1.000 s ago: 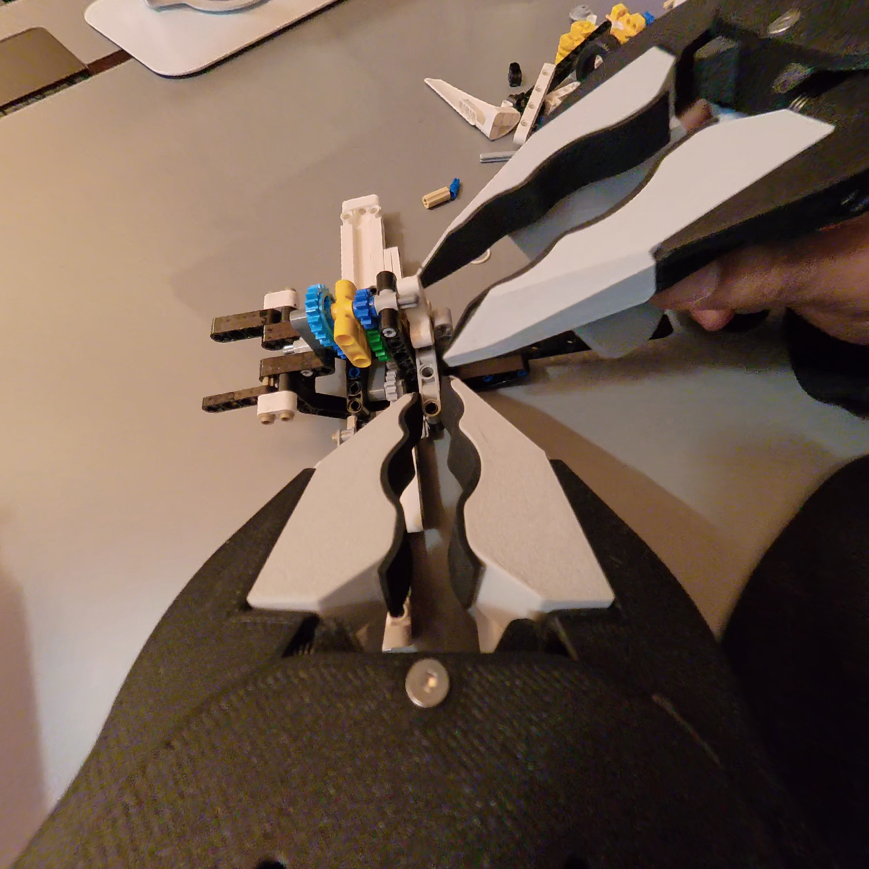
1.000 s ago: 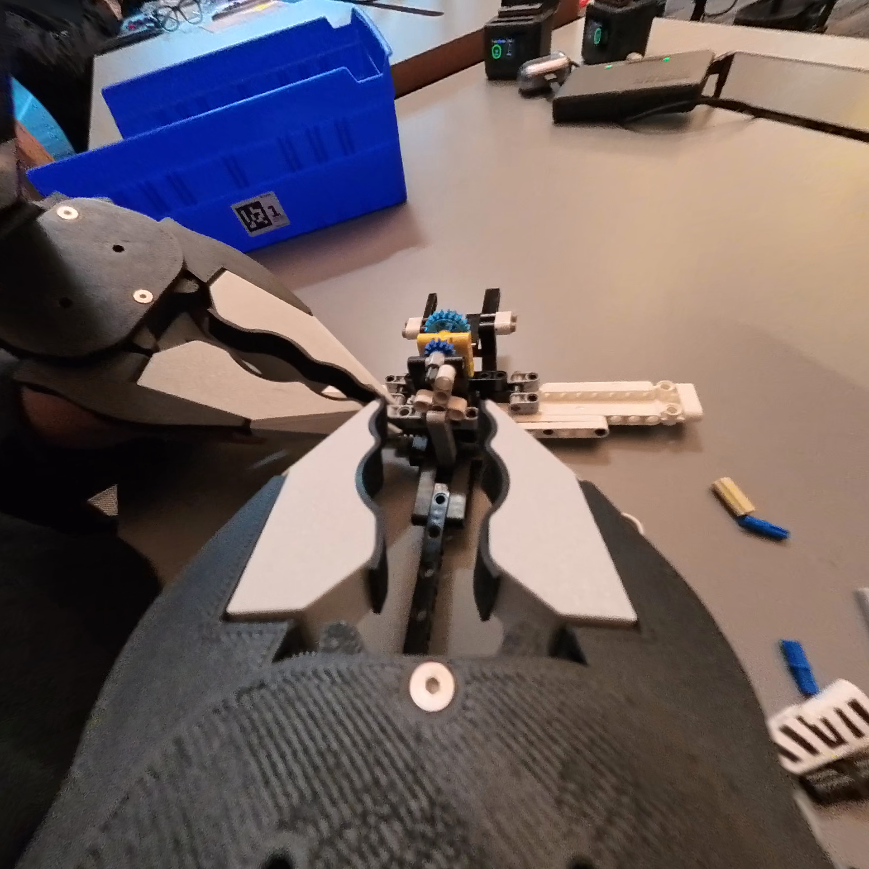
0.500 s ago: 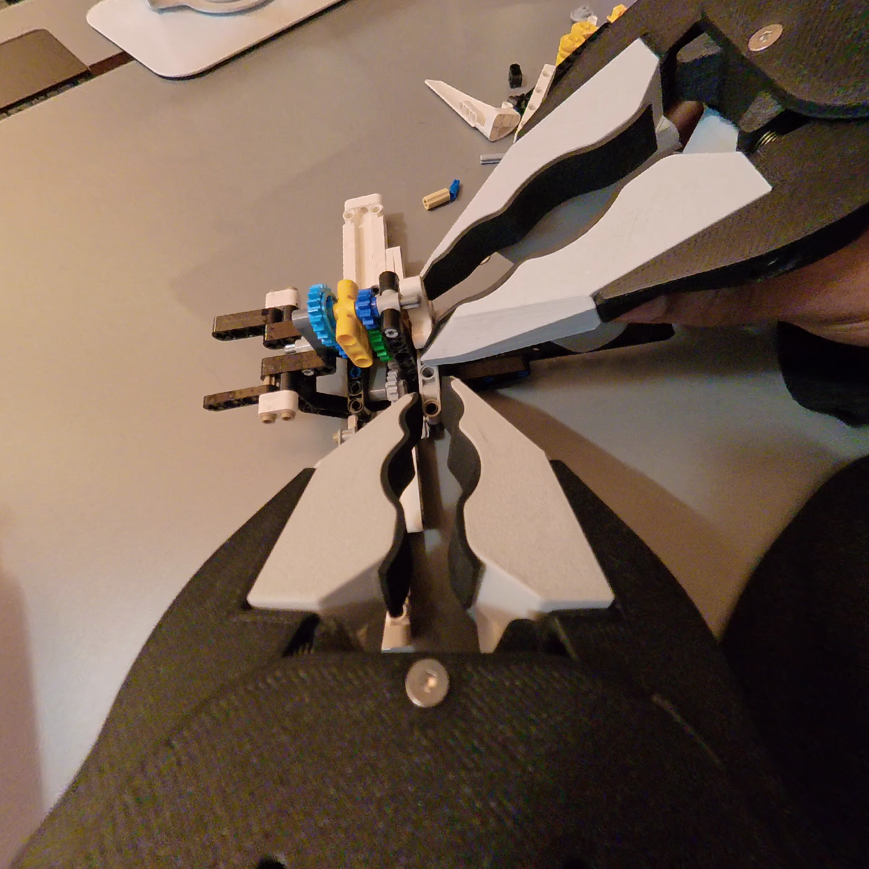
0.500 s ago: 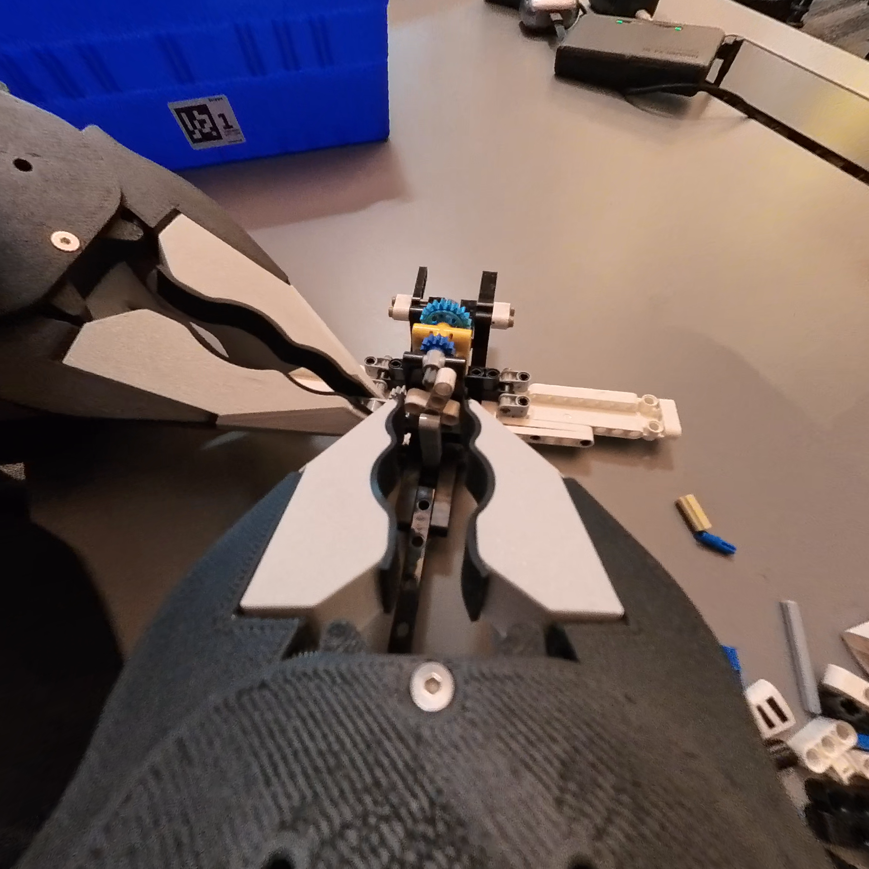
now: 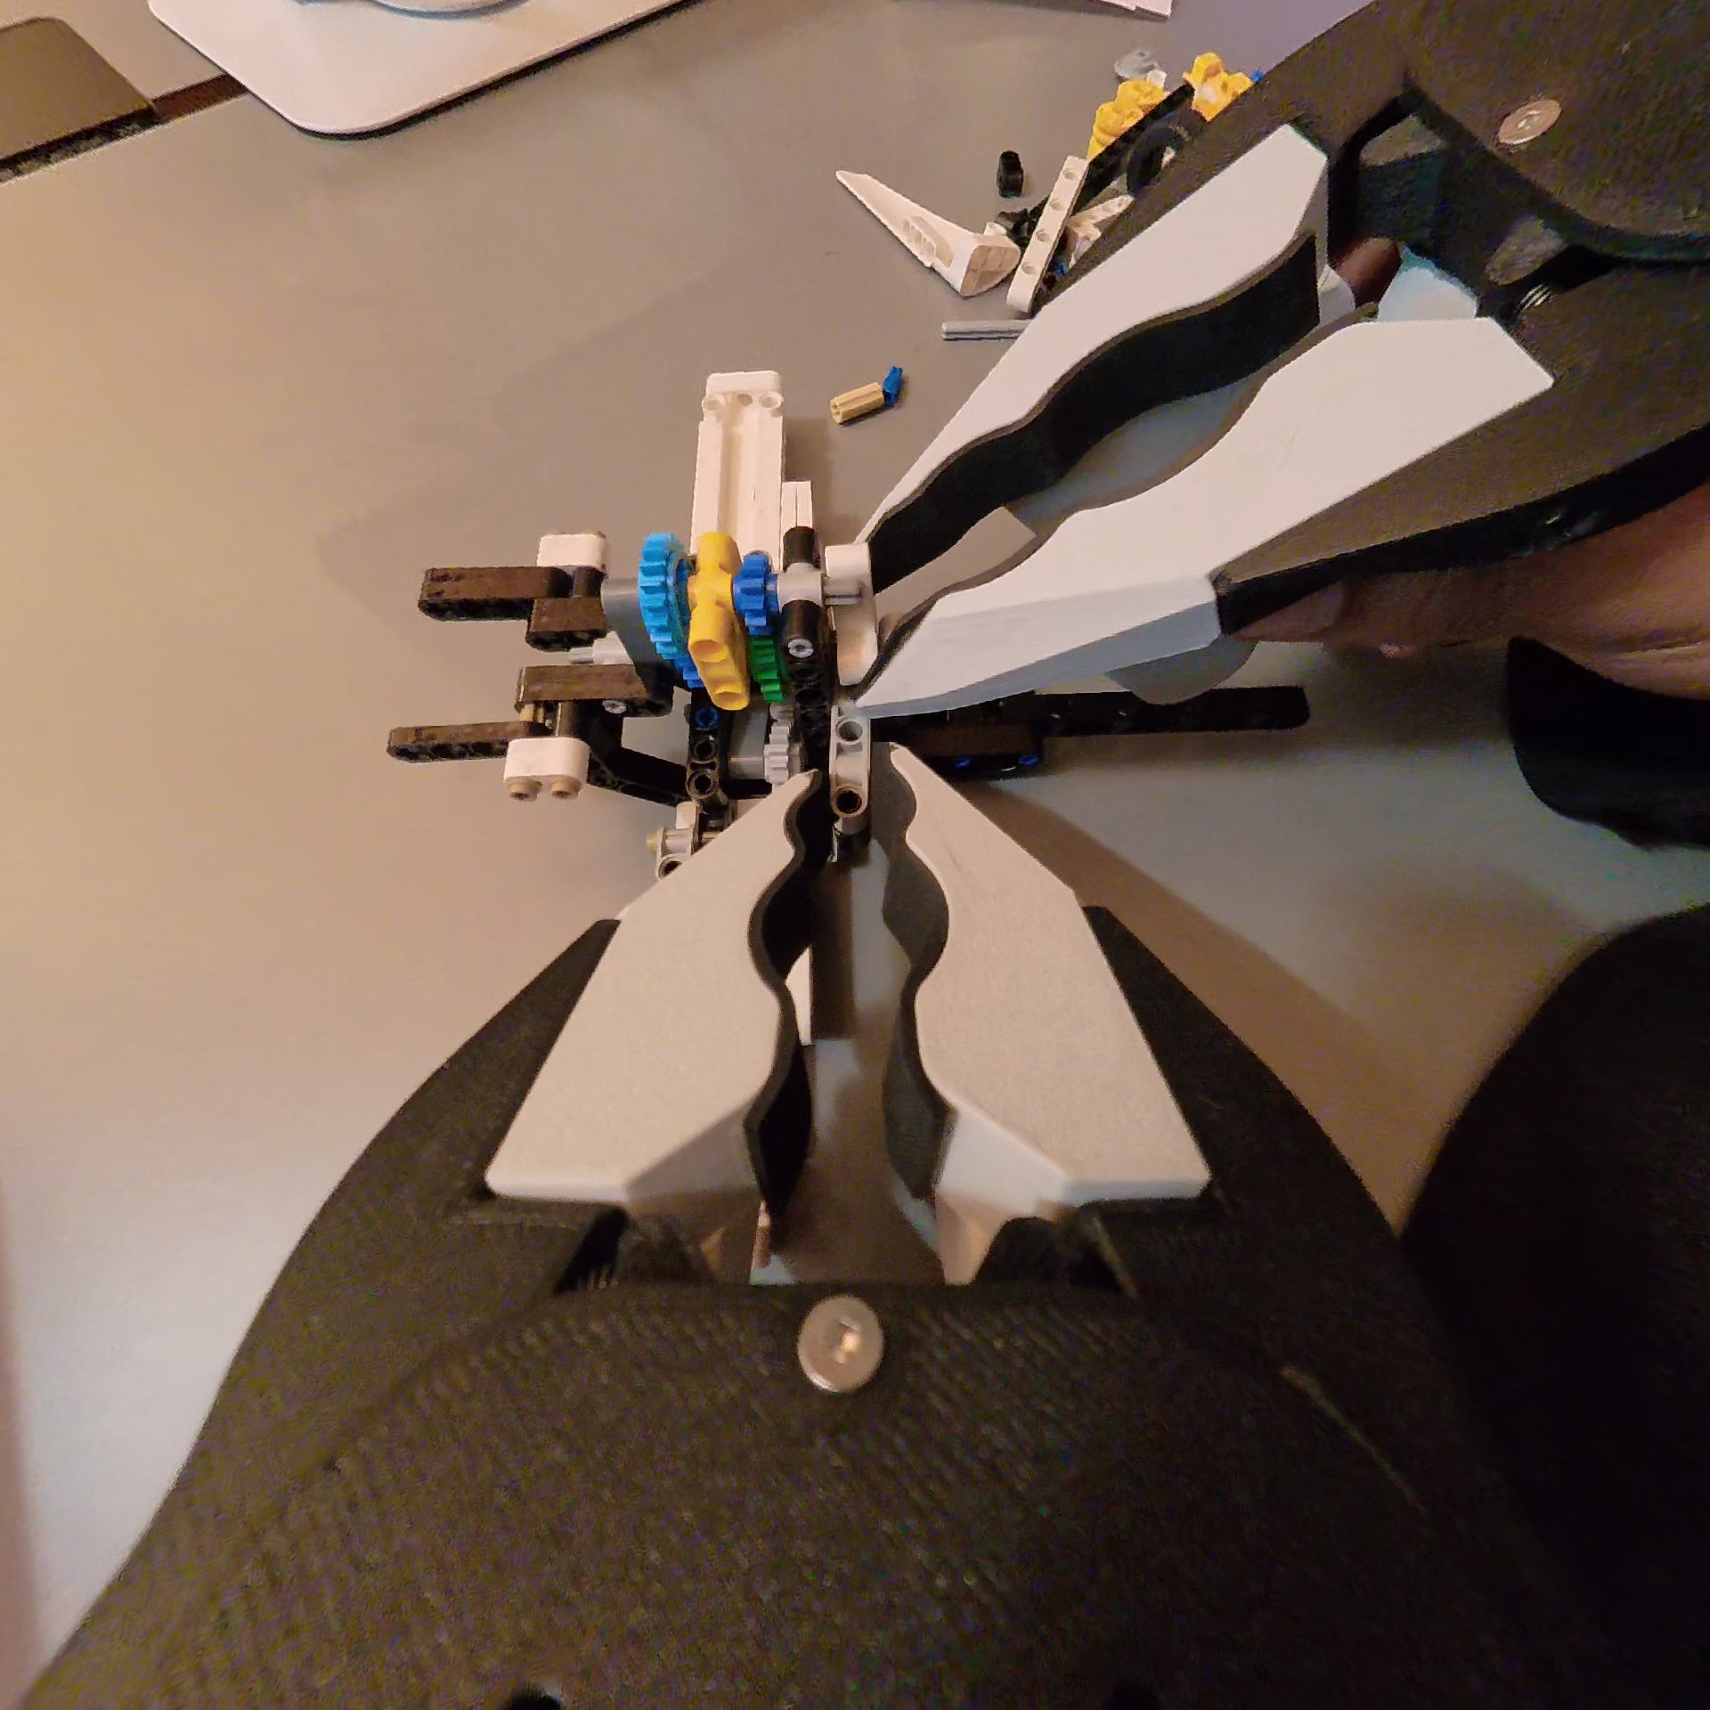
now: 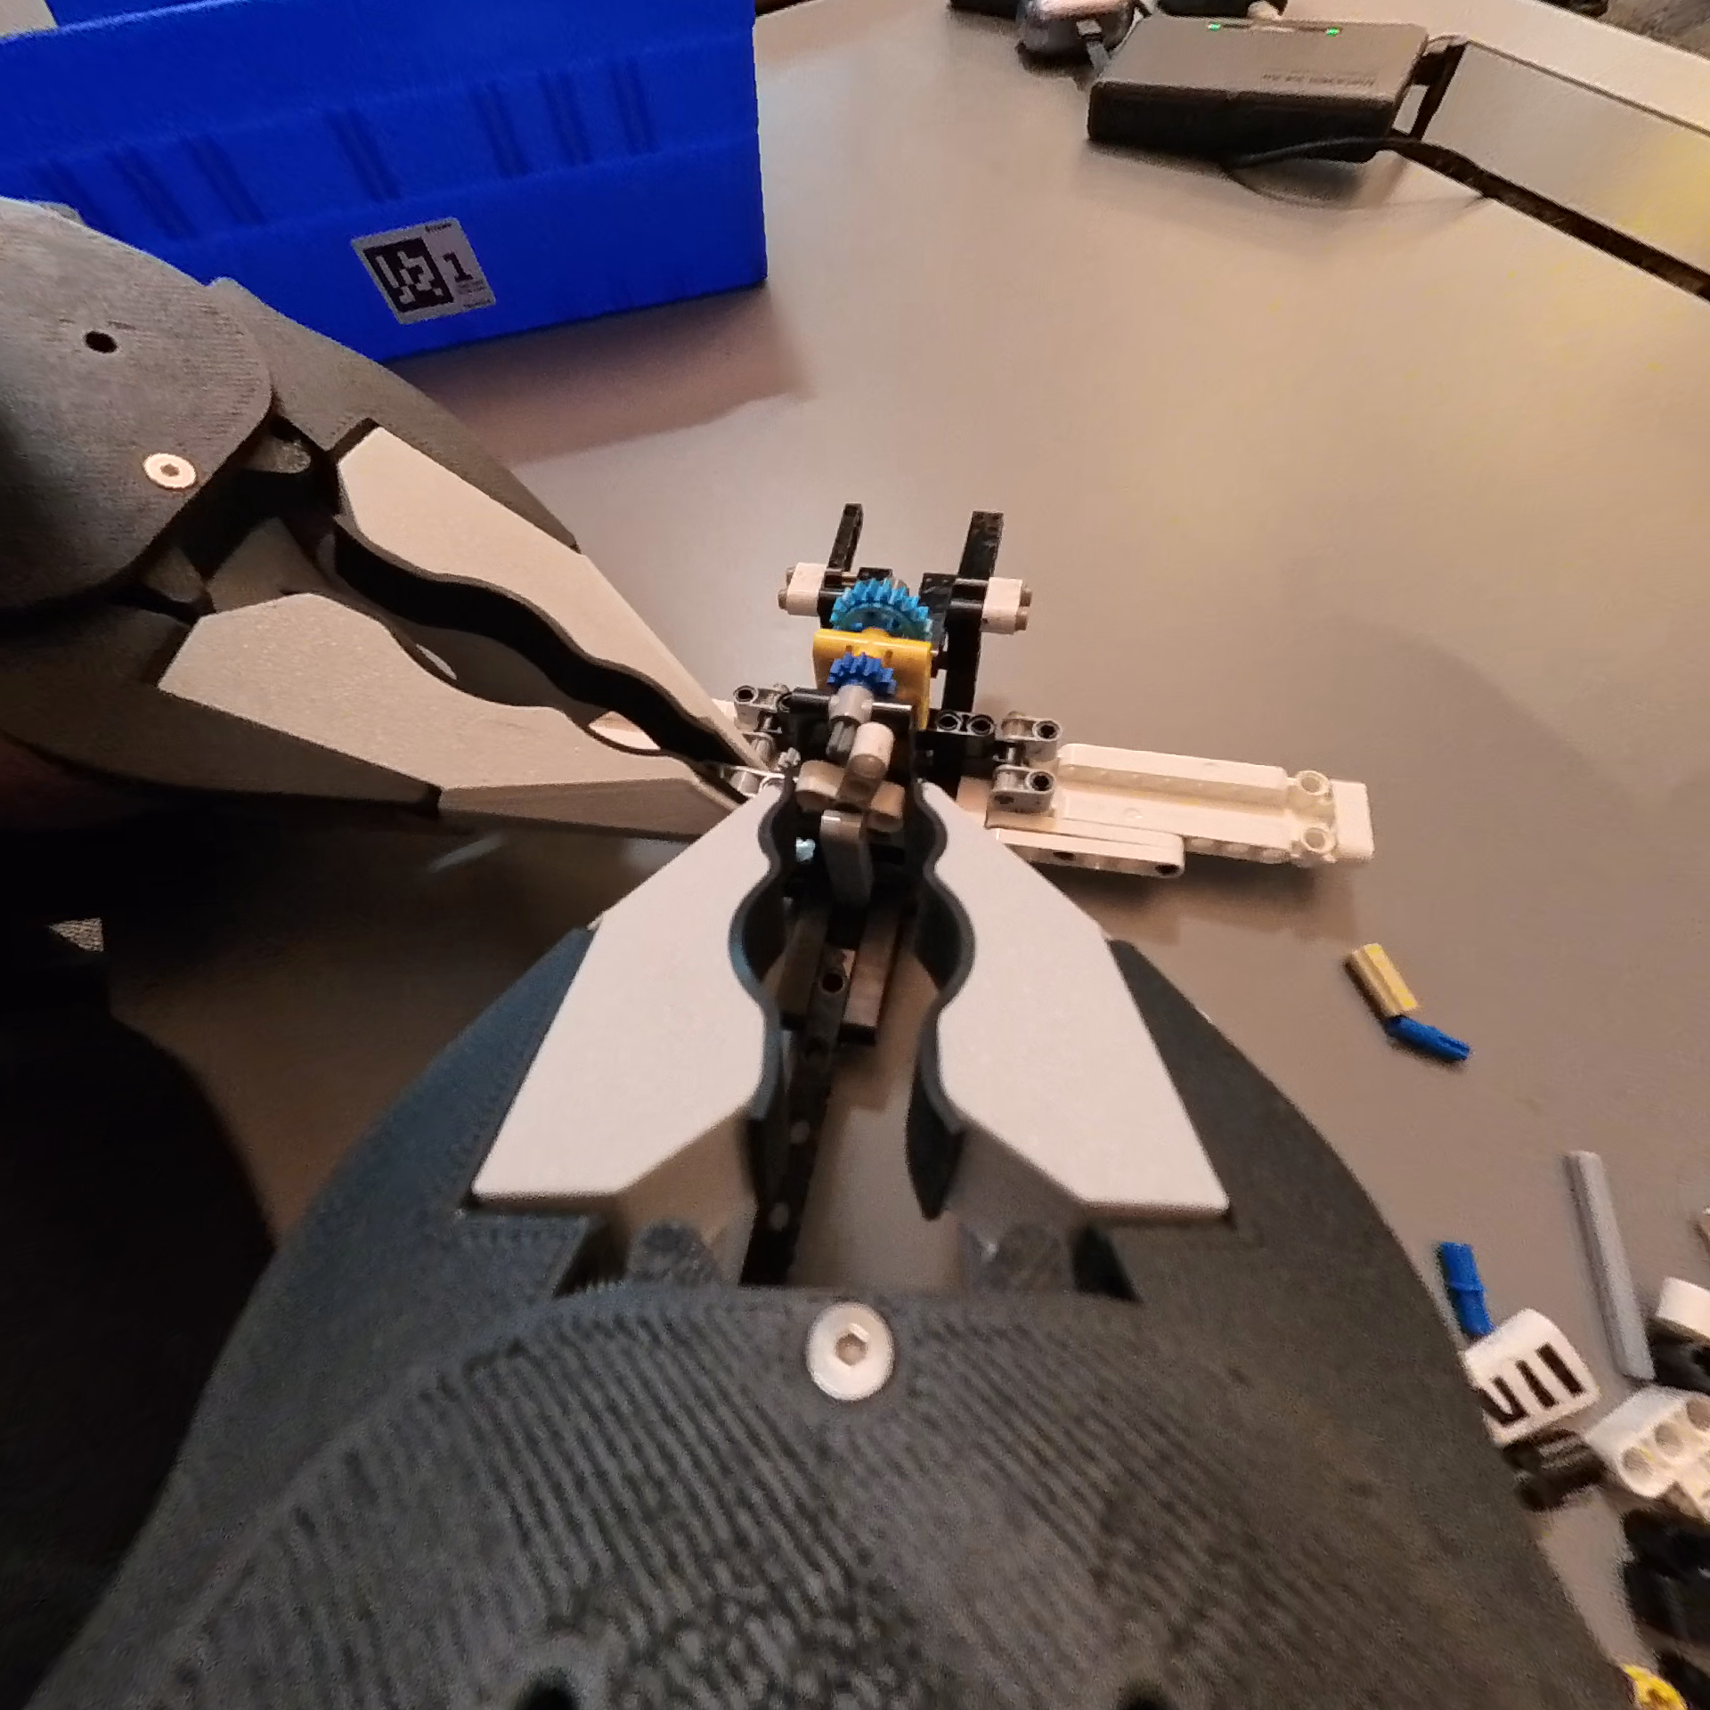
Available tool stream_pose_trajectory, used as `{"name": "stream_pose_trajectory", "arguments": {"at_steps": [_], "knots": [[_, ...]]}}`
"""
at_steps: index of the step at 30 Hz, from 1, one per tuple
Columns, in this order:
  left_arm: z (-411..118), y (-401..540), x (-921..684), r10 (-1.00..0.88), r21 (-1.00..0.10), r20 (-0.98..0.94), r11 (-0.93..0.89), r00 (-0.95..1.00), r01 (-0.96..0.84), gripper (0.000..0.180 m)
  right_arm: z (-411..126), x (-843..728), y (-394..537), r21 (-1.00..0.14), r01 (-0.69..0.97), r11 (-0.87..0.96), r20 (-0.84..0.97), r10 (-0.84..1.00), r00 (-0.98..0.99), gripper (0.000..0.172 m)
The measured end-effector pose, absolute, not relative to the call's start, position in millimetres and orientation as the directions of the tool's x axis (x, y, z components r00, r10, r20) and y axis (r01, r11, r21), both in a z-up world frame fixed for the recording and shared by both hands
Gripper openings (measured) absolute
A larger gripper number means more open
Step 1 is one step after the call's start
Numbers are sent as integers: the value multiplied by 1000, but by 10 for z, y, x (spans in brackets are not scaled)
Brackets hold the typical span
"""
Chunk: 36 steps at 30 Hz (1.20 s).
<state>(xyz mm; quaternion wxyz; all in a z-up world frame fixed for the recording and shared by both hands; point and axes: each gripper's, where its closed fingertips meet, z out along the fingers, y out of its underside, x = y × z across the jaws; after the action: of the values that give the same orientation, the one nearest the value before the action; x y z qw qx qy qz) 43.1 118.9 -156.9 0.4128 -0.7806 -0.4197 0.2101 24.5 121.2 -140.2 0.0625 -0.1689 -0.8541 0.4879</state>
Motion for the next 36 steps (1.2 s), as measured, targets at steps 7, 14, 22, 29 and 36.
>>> {"name": "stream_pose_trajectory", "arguments": {"at_steps": [7, 14, 22, 29, 36], "knots": [[-1566, 1200, 432, 825, -822, 20, -308, 565, 479, 10, -1406, 239, 1217, -860, 237, 452, -79, 340, -937, 22], [-1553, 1226, 442, 818, -826, -33, -346, 574, 446, 9, -1410, 244, 1220, -872, 258, 416, -121, 327, -937, 22], [-1380, 1224, 478, 799, -856, 206, -133, 565, 499, 17, -1409, 163, 1293, -869, 305, 389, -160, 364, -918, 24], [-1164, 950, 356, 790, -875, 303, 9, 533, 484, 18, -1410, -2, 1479, -849, 314, 425, -114, 432, -895, 33], [-1110, 915, 209, 772, -902, 215, -78, 599, 424, 21, -1372, -109, 1596, -841, 263, 473, -20, 459, -888, 33]]}}
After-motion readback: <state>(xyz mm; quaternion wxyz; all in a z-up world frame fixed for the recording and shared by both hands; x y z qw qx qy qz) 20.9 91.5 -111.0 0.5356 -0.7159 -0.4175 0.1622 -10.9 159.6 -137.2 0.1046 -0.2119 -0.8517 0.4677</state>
